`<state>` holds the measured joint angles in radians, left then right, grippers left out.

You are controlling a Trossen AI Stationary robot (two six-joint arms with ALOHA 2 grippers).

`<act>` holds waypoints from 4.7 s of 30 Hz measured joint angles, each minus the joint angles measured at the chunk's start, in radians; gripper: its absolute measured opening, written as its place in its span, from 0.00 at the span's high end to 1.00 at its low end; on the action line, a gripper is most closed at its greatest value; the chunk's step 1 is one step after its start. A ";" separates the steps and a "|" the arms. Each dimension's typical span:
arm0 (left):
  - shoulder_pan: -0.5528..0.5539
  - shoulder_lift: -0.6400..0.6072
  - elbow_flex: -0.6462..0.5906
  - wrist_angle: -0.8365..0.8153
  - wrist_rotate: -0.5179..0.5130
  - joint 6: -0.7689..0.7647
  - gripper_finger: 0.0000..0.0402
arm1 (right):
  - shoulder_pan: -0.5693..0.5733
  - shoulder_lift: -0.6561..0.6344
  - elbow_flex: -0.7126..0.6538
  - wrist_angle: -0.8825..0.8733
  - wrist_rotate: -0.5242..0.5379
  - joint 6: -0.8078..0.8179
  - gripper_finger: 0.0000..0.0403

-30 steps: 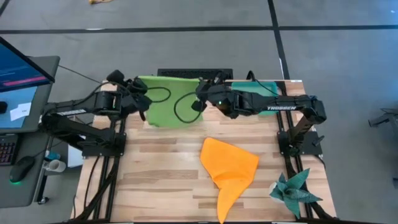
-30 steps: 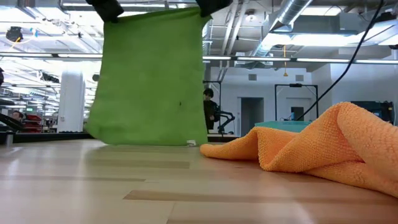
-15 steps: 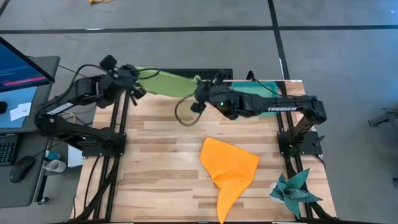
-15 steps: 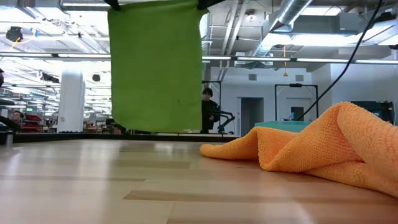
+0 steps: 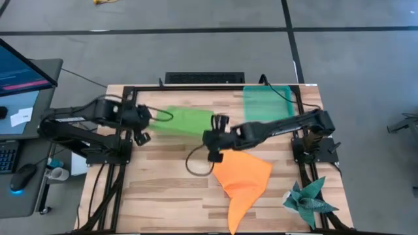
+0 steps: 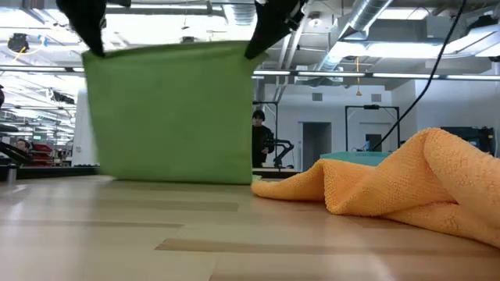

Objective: Roll microfiber towels into tight, uniform cylinder then place into a basket
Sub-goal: Fold the green microfiber towel

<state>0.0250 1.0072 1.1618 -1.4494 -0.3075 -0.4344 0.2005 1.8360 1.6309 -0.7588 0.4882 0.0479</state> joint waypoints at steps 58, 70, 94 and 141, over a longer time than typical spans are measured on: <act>-0.317 0.012 -0.410 0.274 -0.448 -0.470 1.00 | -0.115 0.276 -0.003 -0.073 0.007 -0.127 0.99; -0.248 0.012 -0.415 0.363 -0.484 -0.370 1.00 | -0.196 0.274 -0.001 -0.072 -0.068 -0.135 0.99; -0.202 0.012 -0.415 0.360 -0.486 -0.318 0.93 | -0.257 0.274 -0.003 -0.057 -0.140 -0.100 0.99; -0.036 0.140 -0.801 1.246 -0.111 0.315 0.71 | -0.397 0.281 -0.002 -0.011 -0.333 -0.073 0.98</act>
<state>-0.0113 1.1473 0.3607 -0.2033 -0.4185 -0.1192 -0.1967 2.1166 1.6287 -0.7696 0.1547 -0.0250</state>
